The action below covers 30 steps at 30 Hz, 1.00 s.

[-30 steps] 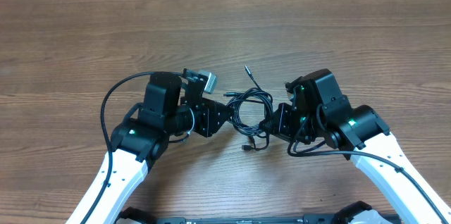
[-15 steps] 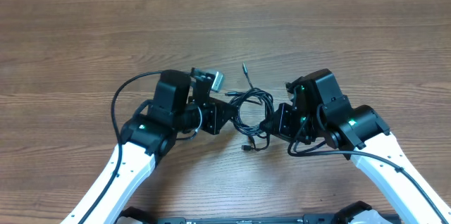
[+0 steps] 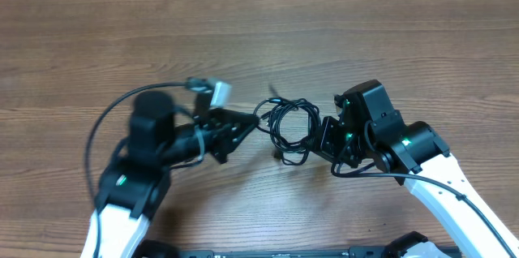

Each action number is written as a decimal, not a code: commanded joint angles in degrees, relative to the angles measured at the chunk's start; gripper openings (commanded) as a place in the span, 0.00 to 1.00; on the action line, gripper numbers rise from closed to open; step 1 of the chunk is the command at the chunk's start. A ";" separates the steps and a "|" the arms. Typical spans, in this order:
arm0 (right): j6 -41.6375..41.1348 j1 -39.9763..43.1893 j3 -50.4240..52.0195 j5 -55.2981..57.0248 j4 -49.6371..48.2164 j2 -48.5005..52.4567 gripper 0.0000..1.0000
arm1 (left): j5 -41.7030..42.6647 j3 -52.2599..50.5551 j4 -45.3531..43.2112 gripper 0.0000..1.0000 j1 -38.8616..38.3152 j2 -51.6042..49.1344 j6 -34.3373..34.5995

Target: Untangle cables

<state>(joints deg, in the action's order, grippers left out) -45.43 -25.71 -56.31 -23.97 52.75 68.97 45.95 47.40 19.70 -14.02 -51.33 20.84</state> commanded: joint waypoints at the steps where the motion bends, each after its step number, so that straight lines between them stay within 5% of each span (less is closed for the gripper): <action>1: -1.29 0.28 0.48 7.02 1.86 0.15 0.04 | 1.03 3.13 -1.53 0.04 4.44 8.94 -1.09; 6: -1.29 0.28 0.48 7.04 1.86 0.15 0.04 | -3.69 3.13 1.73 0.04 6.99 17.40 0.52; 11: -1.18 0.28 0.48 6.73 1.86 0.15 0.04 | -19.45 3.13 13.84 0.09 6.97 21.53 4.11; 12: -0.87 0.28 0.48 6.29 1.88 0.15 0.04 | -20.06 3.08 15.37 0.26 6.93 21.33 4.04; 14: -0.79 0.28 0.48 5.60 1.88 0.15 0.04 | -20.22 2.71 16.59 0.82 6.93 20.39 4.02; 15: -0.55 0.28 0.48 5.16 1.86 0.15 0.04 | -20.17 2.51 16.52 1.00 6.93 19.80 4.04; 22: 13.14 0.20 0.48 -4.68 1.86 0.15 0.04 | -12.81 2.43 11.37 1.00 6.86 12.24 2.38; 25: 17.16 -0.63 0.48 -5.92 1.84 0.15 0.04 | -2.60 2.43 7.69 1.00 6.86 7.52 -9.73; 27: 18.14 -1.40 0.48 -5.97 1.84 0.15 0.04 | 1.11 2.43 7.48 0.86 6.86 3.37 -20.79; 30: 18.80 -2.34 0.48 -6.16 1.81 0.15 0.04 | 3.72 2.43 7.43 0.63 6.86 -1.46 -28.11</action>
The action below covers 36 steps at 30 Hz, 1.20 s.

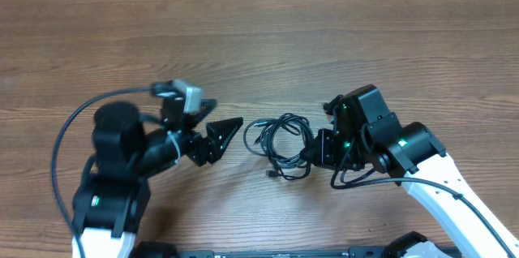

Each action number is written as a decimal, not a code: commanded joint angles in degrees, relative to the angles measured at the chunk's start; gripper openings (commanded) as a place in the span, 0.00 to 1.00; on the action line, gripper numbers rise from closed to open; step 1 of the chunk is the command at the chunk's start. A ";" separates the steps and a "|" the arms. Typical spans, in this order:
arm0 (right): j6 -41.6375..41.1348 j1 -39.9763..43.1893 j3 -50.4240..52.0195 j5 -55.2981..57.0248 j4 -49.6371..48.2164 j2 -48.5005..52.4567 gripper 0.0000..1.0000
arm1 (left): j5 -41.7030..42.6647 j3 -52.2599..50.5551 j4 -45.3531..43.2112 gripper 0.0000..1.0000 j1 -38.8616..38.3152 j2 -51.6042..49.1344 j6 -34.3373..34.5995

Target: Untangle cables

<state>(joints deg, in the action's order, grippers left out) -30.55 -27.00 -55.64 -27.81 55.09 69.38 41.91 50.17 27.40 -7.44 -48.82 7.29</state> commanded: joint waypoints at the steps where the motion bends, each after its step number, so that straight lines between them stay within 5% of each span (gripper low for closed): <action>1: 4.09 -1.36 -0.20 -2.32 -0.55 -0.26 0.04 | 9.53 -0.35 -0.24 0.60 0.26 -5.64 -16.20; 4: 4.07 -2.27 -0.20 -2.32 -0.76 -0.26 0.04 | 14.38 -0.35 -0.24 0.66 0.26 -10.43 -20.35; 11: 4.07 -3.52 -0.20 -2.29 -0.96 -0.26 0.04 | 22.93 -0.35 -0.42 0.60 -1.33 -20.24 -22.16; 17: 4.04 -3.52 -0.20 -2.32 -0.94 -0.26 0.04 | 20.83 -0.35 -0.48 0.60 -5.27 -24.94 -22.36; 23: 4.04 -3.52 -0.20 -2.29 -0.96 -0.26 0.04 | 20.59 -0.35 -0.42 0.36 -7.98 -25.42 -23.74; 28: 4.04 -3.52 -0.20 -2.29 -0.94 -0.26 0.04 | 18.23 -0.35 2.64 0.35 -7.96 -25.42 -23.82; 31: 4.04 -3.52 -0.20 -2.29 -0.94 -0.26 0.04 | 17.53 -0.35 4.85 0.05 -7.91 -25.42 -23.87; 36: 4.02 -3.52 -0.20 -1.75 -0.92 -0.26 0.04 | 26.53 0.52 5.35 0.04 -6.47 -24.44 -23.82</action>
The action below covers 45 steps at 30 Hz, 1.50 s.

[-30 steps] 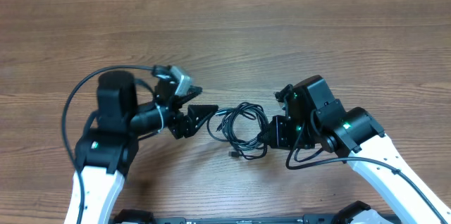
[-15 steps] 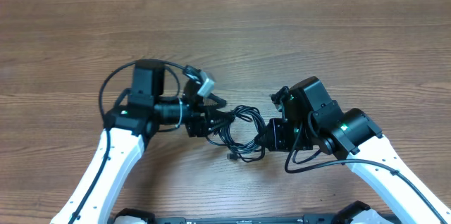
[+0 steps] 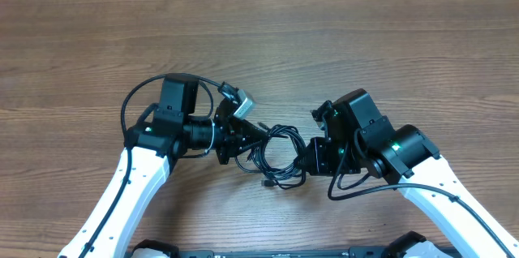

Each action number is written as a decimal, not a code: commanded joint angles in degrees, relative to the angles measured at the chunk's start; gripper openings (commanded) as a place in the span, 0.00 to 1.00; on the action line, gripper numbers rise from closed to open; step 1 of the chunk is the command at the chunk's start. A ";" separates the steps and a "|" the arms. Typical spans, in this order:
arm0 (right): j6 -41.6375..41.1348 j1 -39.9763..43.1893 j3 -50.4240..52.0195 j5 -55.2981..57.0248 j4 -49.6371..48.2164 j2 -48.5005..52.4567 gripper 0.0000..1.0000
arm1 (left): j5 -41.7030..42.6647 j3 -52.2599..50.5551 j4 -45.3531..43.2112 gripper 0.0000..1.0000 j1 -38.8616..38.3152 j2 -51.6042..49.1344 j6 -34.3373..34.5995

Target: Untangle cables

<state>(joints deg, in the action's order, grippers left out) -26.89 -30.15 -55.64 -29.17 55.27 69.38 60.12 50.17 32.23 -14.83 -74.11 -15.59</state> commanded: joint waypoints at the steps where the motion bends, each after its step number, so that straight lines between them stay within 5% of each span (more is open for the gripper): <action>1: 0.31 -0.37 -0.20 0.33 -0.90 -0.26 0.04 | 14.47 1.44 0.50 0.04 2.47 1.55 -0.92; 4: -2.27 -0.37 -0.20 2.82 -0.48 -0.26 0.04 | 30.51 4.70 0.57 0.04 8.50 3.91 -0.70; 9: -8.15 -0.37 -0.20 6.95 -0.48 -0.26 0.04 | 30.23 5.97 0.59 0.04 16.61 8.57 2.58; 21: -17.73 -0.37 -0.20 12.07 -1.03 -0.26 0.04 | -5.27 5.95 14.86 0.04 26.82 13.49 11.37; 29: -18.32 -0.37 -0.20 9.38 -8.44 -0.26 0.04 | -2.86 5.75 29.11 0.04 23.47 13.49 6.54; 37: -18.32 -0.70 -0.20 7.63 -9.90 -0.26 0.04 | 13.31 5.75 21.44 0.04 20.52 13.49 7.41; 45: -18.34 -3.67 -0.20 7.63 -8.57 -0.26 0.04 | 4.55 5.75 8.61 0.04 16.31 13.49 23.02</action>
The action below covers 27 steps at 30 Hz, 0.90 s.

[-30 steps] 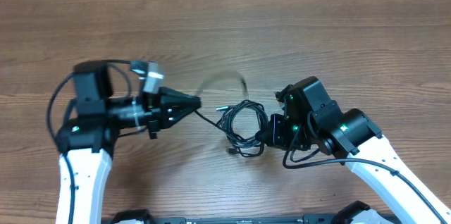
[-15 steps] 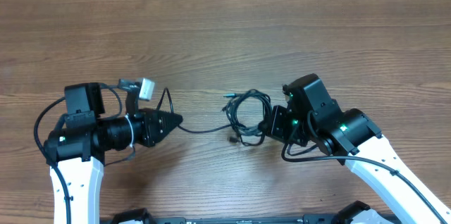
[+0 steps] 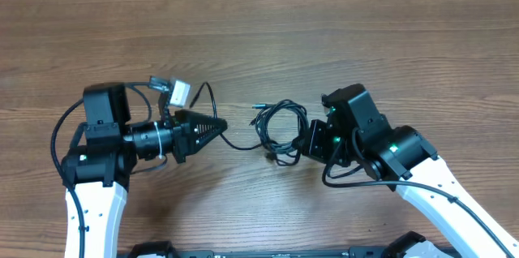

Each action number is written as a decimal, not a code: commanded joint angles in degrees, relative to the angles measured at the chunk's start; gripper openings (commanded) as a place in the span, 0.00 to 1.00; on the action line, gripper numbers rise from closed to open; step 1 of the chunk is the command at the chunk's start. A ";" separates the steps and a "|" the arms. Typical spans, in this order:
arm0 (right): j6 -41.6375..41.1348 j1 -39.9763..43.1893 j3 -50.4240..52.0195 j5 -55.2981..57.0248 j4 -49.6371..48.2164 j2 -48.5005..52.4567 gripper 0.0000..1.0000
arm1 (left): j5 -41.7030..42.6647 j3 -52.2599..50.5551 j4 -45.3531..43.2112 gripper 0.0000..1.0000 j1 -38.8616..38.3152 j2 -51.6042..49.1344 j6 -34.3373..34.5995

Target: Untangle cables

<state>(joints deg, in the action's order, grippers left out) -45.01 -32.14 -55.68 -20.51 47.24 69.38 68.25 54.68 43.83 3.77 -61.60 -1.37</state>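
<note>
A black cable bundle (image 3: pixel 280 124) lies in loose loops at the table's middle, and one plug end (image 3: pixel 258 105) pokes out at its upper left. My left gripper (image 3: pixel 220 127) is left of the bundle, its fingers closed to a point on a single strand (image 3: pixel 239 147) that runs back into the loops. On the bundle's right edge sits my right gripper (image 3: pixel 303 141), shut on the loops there; its fingertips are partly hidden by the cable.
The wooden table (image 3: pixel 324 39) stretches bare behind the arms. The left arm's own black cable (image 3: pixel 61 132) loops out at its left side. Both white forearms reach in from the near edge.
My left gripper has moved from the bundle's left edge to a spot well left of it, with one strand now stretched out between it and the loops. The right gripper stayed on the bundle.
First both grippers flanked the bundle, the right one on its right edge. Then the left gripper stood off to the left, apart from the cable. After that it was on the bundle's left side. Now it is further left with a strand drawn out.
</note>
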 commanded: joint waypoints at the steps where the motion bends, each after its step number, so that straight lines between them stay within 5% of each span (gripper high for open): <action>1: -0.22 -2.21 -0.15 -1.01 -0.70 -0.26 0.04 | -6.12 1.25 -4.37 0.05 -3.50 0.98 11.02; 6: -0.24 -3.93 -0.15 -0.98 -1.11 -0.26 0.04 | -23.47 1.25 -9.46 0.05 -13.70 0.98 20.02; 19: -1.29 -3.91 -0.15 -2.16 -1.73 -0.26 0.04 | -77.24 1.22 -10.25 0.05 -48.74 -1.44 28.28; 27: -1.70 -3.91 -0.15 -2.69 1.64 -0.26 0.04 | -94.09 1.25 -12.17 0.04 -50.90 -4.85 41.24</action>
<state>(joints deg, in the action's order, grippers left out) -46.28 -35.77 -55.68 -21.41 49.12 69.38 -14.17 54.81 32.64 -47.70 -65.93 33.06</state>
